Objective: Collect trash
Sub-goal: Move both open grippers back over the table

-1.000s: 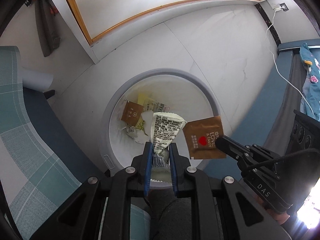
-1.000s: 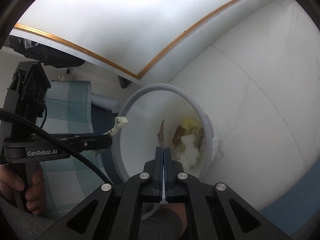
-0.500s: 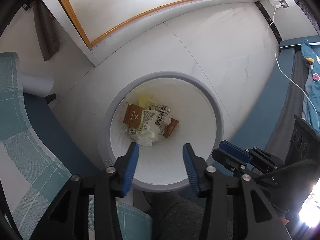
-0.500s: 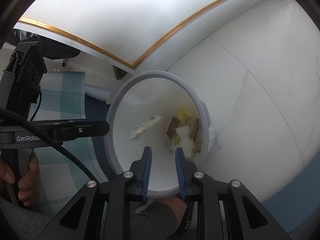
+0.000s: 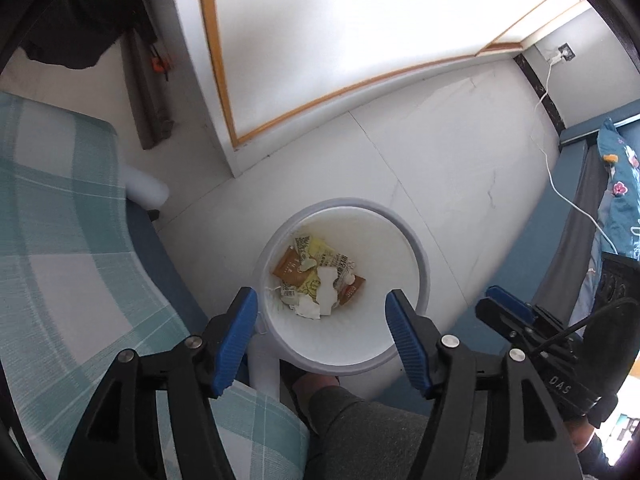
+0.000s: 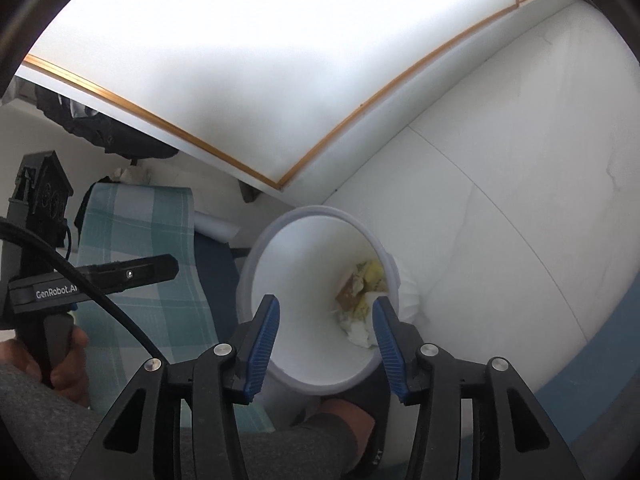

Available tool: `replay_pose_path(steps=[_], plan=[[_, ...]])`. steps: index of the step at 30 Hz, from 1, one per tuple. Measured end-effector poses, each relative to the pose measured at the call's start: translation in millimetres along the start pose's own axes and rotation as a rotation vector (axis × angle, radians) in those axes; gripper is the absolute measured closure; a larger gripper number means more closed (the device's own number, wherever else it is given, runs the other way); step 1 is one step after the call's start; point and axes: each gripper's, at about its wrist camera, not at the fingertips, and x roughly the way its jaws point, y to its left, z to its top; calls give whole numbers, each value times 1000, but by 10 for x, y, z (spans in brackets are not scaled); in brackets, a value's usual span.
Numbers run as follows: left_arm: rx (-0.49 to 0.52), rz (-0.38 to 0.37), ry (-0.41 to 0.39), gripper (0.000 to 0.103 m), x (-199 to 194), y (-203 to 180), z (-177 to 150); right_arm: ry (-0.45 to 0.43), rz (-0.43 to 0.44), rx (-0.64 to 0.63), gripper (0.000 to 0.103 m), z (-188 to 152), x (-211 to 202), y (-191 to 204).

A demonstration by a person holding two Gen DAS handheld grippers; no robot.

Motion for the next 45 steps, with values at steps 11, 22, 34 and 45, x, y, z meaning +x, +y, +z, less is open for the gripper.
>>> replay_pose_path(steps=[11, 22, 34, 45], plan=[[-140, 194, -388, 39, -1296, 444, -442, -232, -44, -153, 35, 279, -956, 636], [-308, 207, -665, 18, -2361, 1123, -1018, -435, 5, -390, 22, 292, -1579, 1849], [-540, 291, -849, 14, -2949, 1993, -1800, -540, 77, -592, 13, -10, -1716, 3029], [-747, 361, -876, 13, -2983, 2718, -2302, -454, 191, -733, 7, -284, -1244, 4000]])
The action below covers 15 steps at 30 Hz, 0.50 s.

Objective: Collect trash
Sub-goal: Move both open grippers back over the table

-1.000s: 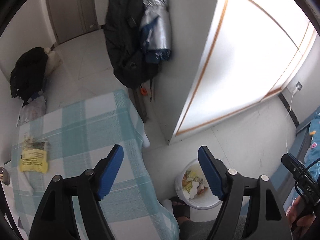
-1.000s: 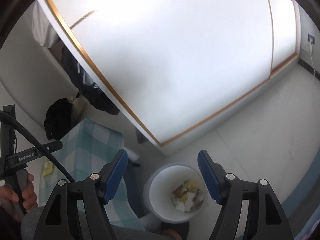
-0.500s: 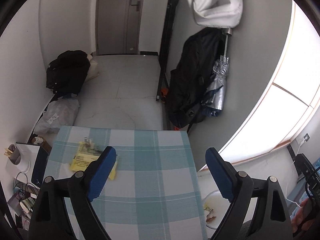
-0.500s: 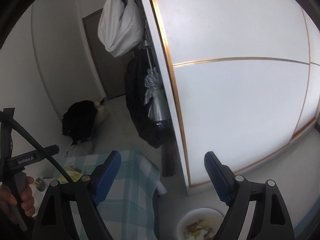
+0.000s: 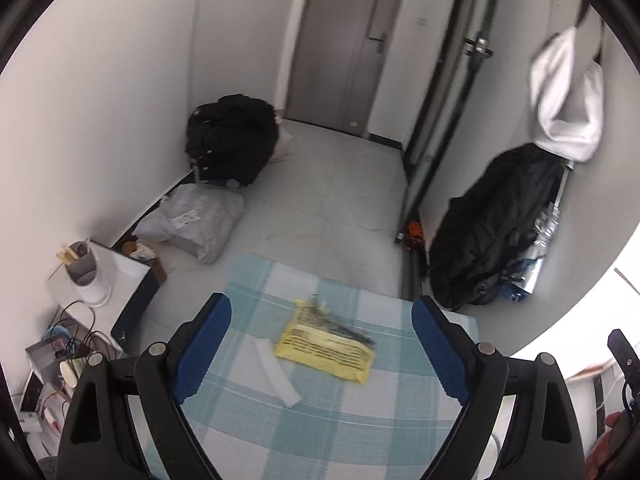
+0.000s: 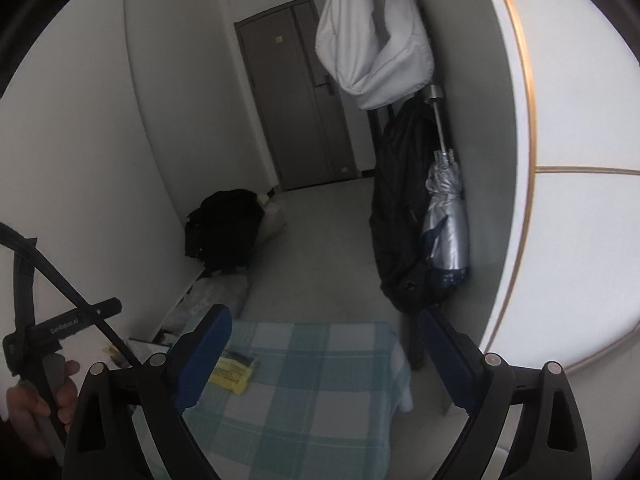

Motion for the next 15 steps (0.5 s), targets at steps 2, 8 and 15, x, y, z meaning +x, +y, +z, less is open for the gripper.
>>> replay_pose_path(steps=[2, 8, 15], plan=[[-17, 16, 6, 13, 60, 133, -6, 20, 21, -8, 7, -7, 126, 119], [-67, 25, 25, 13, 213, 520, -21, 92, 79, -60, 7, -101, 593, 540], [-110, 60, 97, 13, 486, 872, -117, 183, 114, -117, 7, -239, 1199, 875]])
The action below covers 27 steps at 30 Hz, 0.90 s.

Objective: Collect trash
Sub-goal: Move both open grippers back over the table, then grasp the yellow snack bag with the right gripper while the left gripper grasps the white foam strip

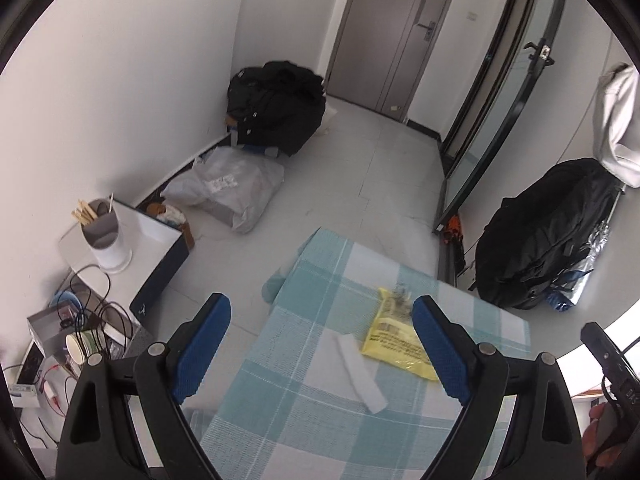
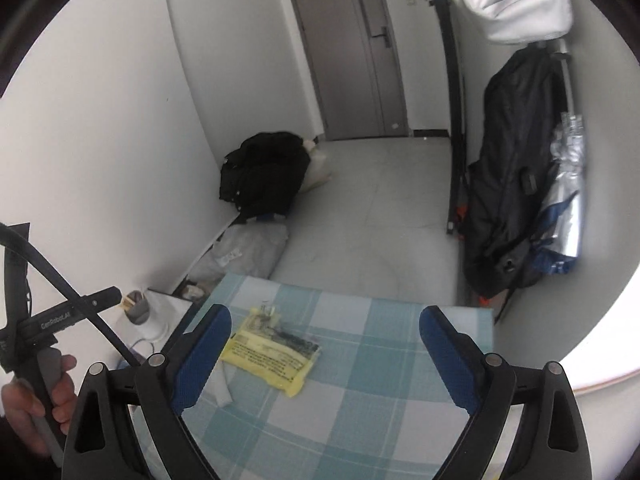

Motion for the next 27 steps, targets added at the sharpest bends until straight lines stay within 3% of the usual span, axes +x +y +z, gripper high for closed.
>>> replay_pose_path(steps=[4, 8, 11, 13, 17, 27], plan=[[-40, 40, 20, 13, 72, 172, 3, 90, 24, -47, 7, -23, 457, 130], [-75, 28, 42, 13, 102, 287, 43, 230, 111, -97, 7, -152, 992, 295], [-117, 6, 67, 13, 130, 367, 86, 323, 127, -177, 7, -263, 1346, 435], [-140, -16, 83, 13, 146, 404, 109, 341, 127, -251, 7, -327, 1489, 532], [-122, 37, 77, 13, 161, 419, 125, 393, 148, -367, 7, -462, 1721, 683], [-137, 49, 117, 13, 272, 472, 108, 445, 119, -504, 11, -662, 2000, 725]])
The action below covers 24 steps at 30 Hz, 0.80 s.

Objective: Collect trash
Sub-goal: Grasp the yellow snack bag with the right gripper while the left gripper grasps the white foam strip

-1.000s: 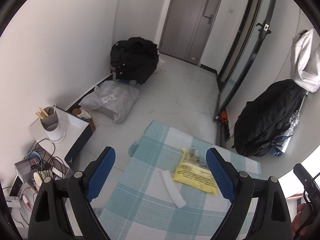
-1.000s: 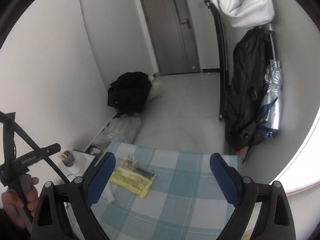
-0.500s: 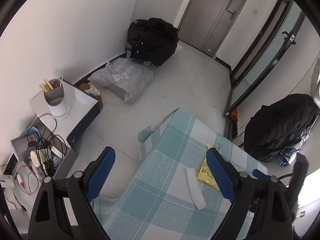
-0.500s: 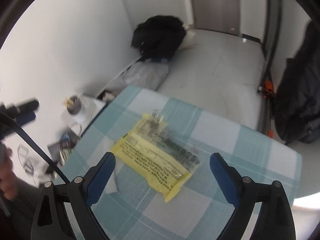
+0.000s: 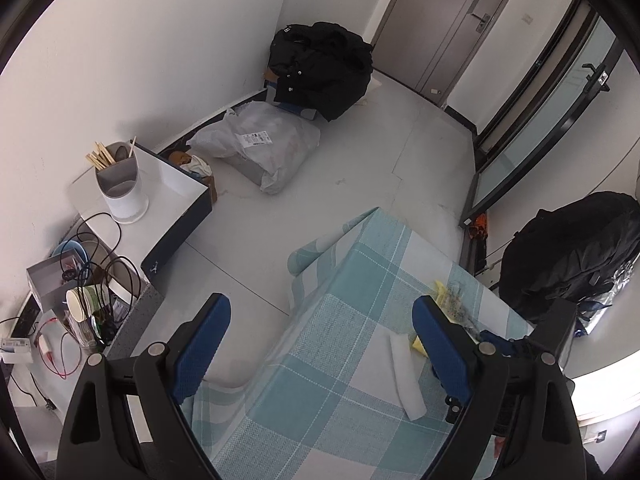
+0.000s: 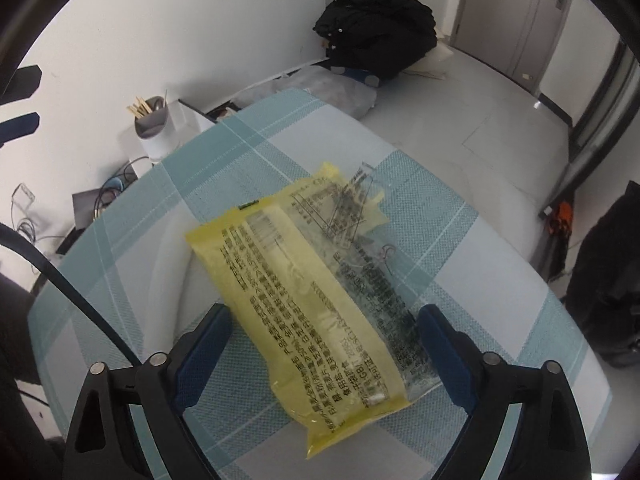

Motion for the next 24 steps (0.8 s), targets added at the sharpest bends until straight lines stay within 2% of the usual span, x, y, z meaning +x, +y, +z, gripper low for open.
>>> replay_pose_path(steps=[2, 4, 5, 7, 12, 15, 19, 24], plan=[[12, 29, -6, 13, 17, -22, -16, 1, -5, 1, 17, -19, -20, 9], [18, 31, -1, 13, 42, -30, -22, -7, -11, 11, 35, -20, -67, -19], [18, 37, 0, 13, 49, -26, -23, -10, -9, 12, 39, -29, -88, -22], [20, 40, 0, 13, 55, -26, -23, -12, -12, 24, 55, -38, -108, -40], [36, 56, 5, 13, 88, -42, -44, -23, 11, 68, 76, -86, -168, -72], [43, 63, 31, 13, 154, -62, -68, -31, 15, 78, 81, -117, -233, -61], [88, 69, 41, 13, 211, -108, -119, -40, 26, 98, 82, -158, -383, -66], [107, 5, 125, 13, 352, -207, -205, -61, 12, 115, 82, -293, -695, -107]])
